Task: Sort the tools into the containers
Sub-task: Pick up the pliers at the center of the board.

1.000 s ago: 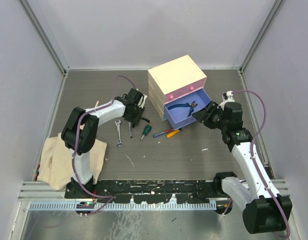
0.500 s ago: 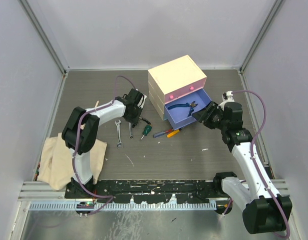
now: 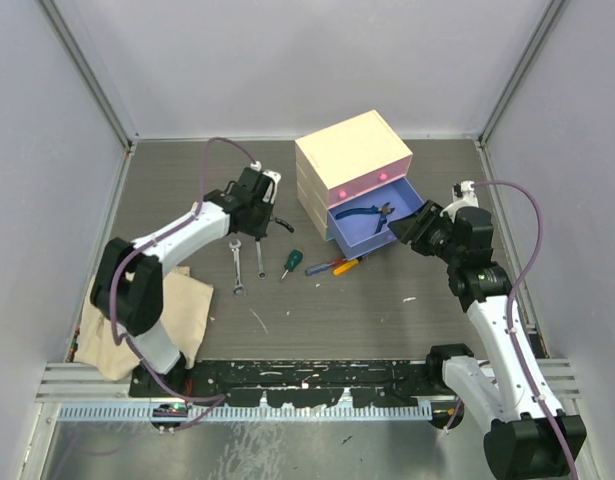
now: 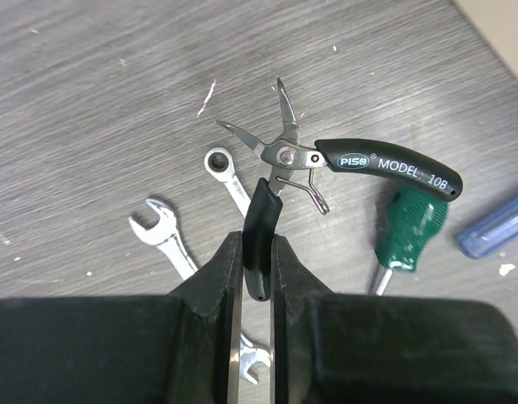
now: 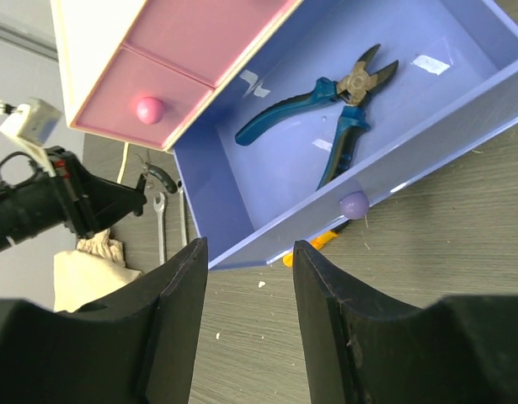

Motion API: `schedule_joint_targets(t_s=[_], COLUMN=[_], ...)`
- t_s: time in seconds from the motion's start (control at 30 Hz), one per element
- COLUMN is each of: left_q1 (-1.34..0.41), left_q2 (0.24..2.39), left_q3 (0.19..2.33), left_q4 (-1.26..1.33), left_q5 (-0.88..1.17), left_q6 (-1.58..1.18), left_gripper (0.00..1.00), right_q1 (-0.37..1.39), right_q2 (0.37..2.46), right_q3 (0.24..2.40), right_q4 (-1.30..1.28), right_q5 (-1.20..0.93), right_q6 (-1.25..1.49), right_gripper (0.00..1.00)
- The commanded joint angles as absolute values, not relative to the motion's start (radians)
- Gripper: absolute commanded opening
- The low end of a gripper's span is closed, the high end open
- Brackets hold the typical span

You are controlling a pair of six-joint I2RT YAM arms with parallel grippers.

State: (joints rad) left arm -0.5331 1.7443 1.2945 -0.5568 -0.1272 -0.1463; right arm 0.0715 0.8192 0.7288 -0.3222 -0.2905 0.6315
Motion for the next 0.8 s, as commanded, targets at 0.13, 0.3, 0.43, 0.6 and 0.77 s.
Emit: schedule_joint_targets(t_s=[0.13,0.3,0.43,0.6,0.77], left_q1=[-0.526,-0.561,-0.645,-0.73,-0.791], left_q2=[1.454,1.339,1.293,1.29,1.312], left_q3=[1.213,1.19,1.195,1.211,1.232], left_q4=[-0.493,-0.484,-0.476,-0.454,-0.446], left_q5=[-0.041,0.09,0.076,0.075,0.059], left_q6=[-0.095,-0.074,-0.057,-0.052,-0.048], left_gripper=[0.0,0.0,0.0,0.0,0.0], right_q1=[0.122,0.286,0.41,0.52,0.553], right_q2=[0.818,0.872,0.919,0.978,1.024], right_q3=[0.828,0.867,0.881,0.895,0.914], right_q4=[-0.22,-0.189,-0.148,-0.106,-0.144], right_q5=[-0.434,-0.406,-0.361,-0.314,-0.266], right_q6=[0.592,0.572,0.588,0.594,0.575], right_gripper=[0.5,0.5,0.5,0.51,0.51])
